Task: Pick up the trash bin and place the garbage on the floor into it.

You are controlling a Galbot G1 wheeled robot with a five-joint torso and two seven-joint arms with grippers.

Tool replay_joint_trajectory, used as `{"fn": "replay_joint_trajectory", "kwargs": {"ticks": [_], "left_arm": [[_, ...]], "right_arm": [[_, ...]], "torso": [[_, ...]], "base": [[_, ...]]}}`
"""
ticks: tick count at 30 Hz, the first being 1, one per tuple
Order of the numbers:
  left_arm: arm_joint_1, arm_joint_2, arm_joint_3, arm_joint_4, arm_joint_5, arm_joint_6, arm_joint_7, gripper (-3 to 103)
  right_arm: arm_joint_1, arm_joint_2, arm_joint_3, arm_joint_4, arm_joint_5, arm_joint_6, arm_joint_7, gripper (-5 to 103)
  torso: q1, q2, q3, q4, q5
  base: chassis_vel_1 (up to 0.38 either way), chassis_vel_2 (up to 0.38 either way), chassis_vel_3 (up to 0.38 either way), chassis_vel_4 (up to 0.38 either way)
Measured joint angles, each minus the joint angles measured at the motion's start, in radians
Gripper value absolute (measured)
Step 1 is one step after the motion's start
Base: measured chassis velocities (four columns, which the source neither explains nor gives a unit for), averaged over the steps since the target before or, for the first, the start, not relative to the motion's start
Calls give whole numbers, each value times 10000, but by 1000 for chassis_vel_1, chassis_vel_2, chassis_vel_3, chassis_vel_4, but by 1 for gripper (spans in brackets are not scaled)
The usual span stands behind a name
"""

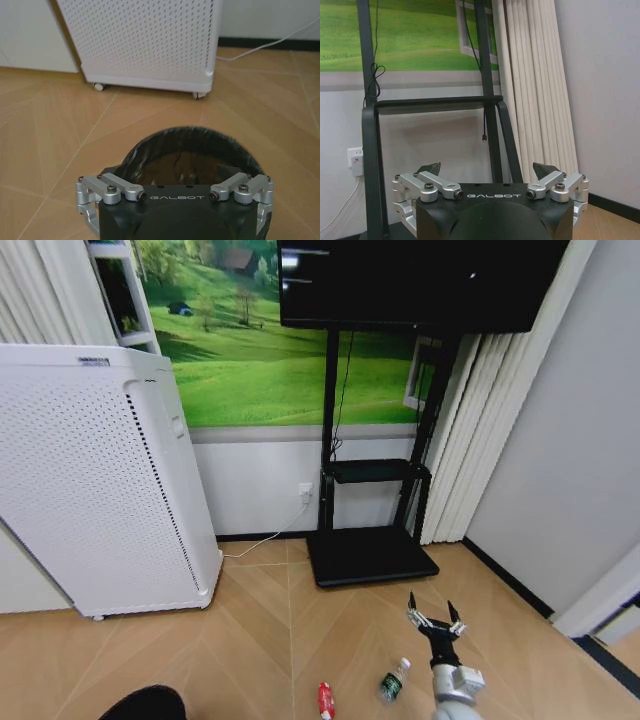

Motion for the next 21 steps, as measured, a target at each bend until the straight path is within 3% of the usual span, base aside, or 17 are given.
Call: {"fn": "replay_joint_trajectory", "kwargs": {"ticks": [5,12,21], "left_arm": [[1185,-271,-44,36,-71,-215,-519,100],[1276,-428,49,400,103,-388,-588,100],[-127,-68,-275,1857,-177,-91,-310,100]], "right_arm": [[644,-57,43,-535,361,-57,3,100],[768,23,60,-899,429,-24,-89,100],[593,-101,-2,-1074,434,58,-156,100]], "torso": [[4,15,12,0,1],[5,24,19,-1,0],[7,34,26,-1,-3]], "base": [[0,0,0,0],[0,0,0,0],[0,0,0,0]]}}
